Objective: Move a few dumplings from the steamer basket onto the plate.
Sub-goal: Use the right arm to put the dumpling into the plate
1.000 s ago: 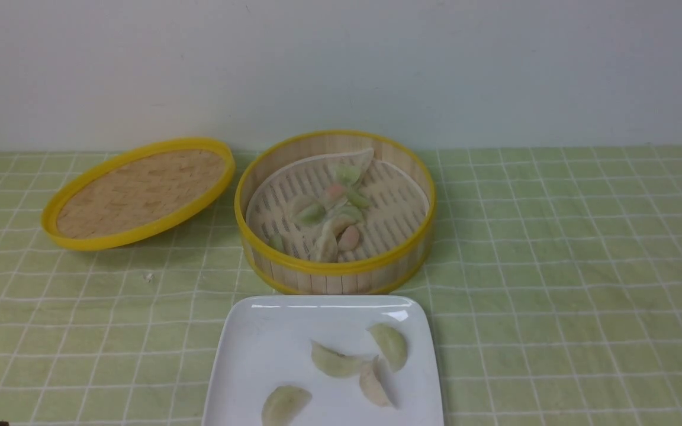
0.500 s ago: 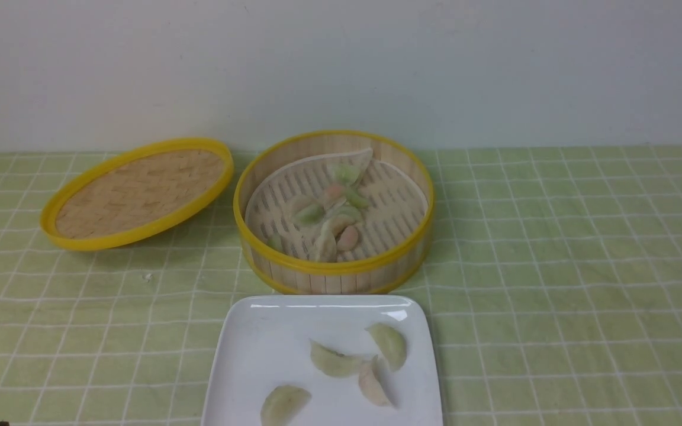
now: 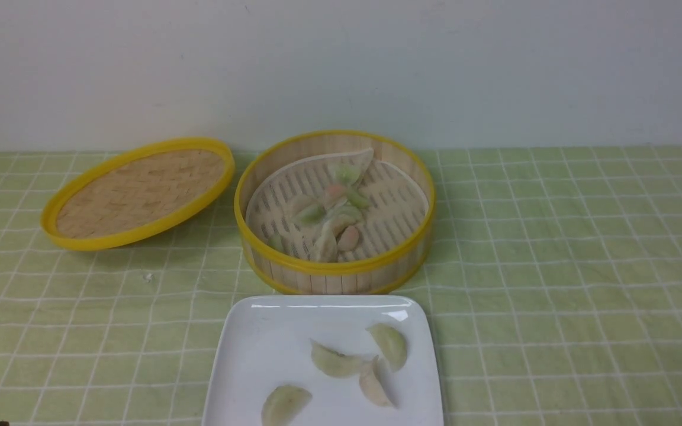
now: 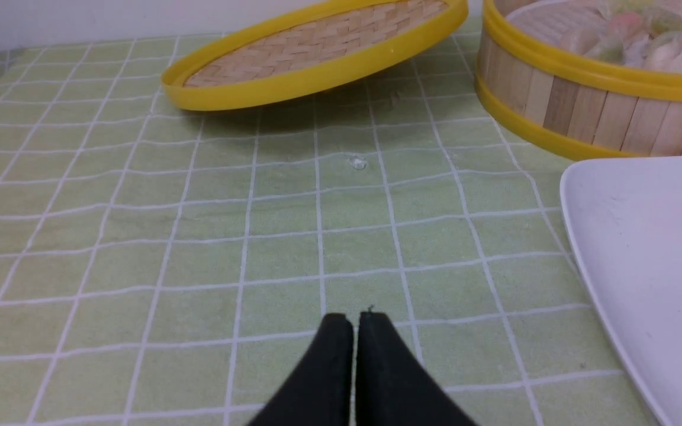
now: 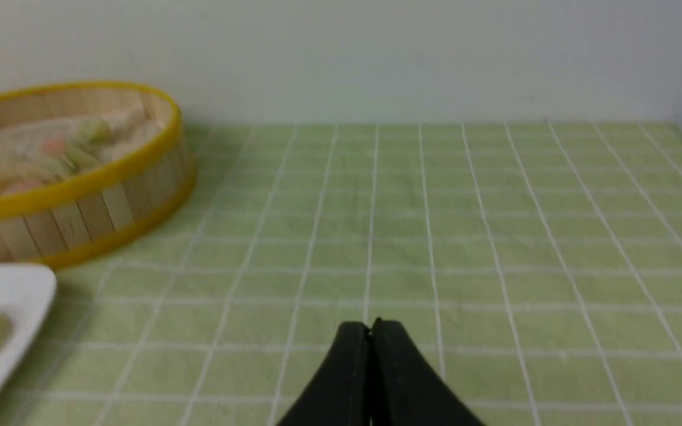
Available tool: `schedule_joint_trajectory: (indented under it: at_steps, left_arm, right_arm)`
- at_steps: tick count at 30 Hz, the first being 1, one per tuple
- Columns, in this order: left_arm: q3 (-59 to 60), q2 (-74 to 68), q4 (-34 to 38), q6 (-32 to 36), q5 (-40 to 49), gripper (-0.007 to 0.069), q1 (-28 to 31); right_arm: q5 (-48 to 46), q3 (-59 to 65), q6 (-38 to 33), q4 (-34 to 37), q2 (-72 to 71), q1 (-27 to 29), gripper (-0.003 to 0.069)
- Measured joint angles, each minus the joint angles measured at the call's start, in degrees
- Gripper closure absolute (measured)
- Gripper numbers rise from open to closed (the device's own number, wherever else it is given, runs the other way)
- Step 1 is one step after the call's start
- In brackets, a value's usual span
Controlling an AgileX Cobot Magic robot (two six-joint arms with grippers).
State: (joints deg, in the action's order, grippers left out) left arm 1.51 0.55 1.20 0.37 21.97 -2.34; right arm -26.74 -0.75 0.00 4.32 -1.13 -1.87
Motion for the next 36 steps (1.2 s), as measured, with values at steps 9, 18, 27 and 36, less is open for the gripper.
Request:
schedule_joint_trajectory:
  at_steps: [9,18,27,36]
  left_arm:
    - [0.05,0.02,0.0,0.0,-0.05,0.063,0.0]
    - [0.05,0.02,0.0,0.0,-0.05,0.063,0.0]
    - [0.05,0.02,0.0,0.0,-0.05,0.063,0.0]
    - [0.05,0.02,0.0,0.0,-0.05,0.063,0.0]
  right_arm:
    - [3.51,1.79,0.32,0.05,0.13,0.16,0.0673]
    - [3.56,1.79,0.32,0.1,0.13,0.16,0.0673]
    - [3.56,1.81,0.32,0.1,0.13,0.16,0.0673]
    - [3.56,1.81,0.32,0.1,0.13,0.16,0.0673]
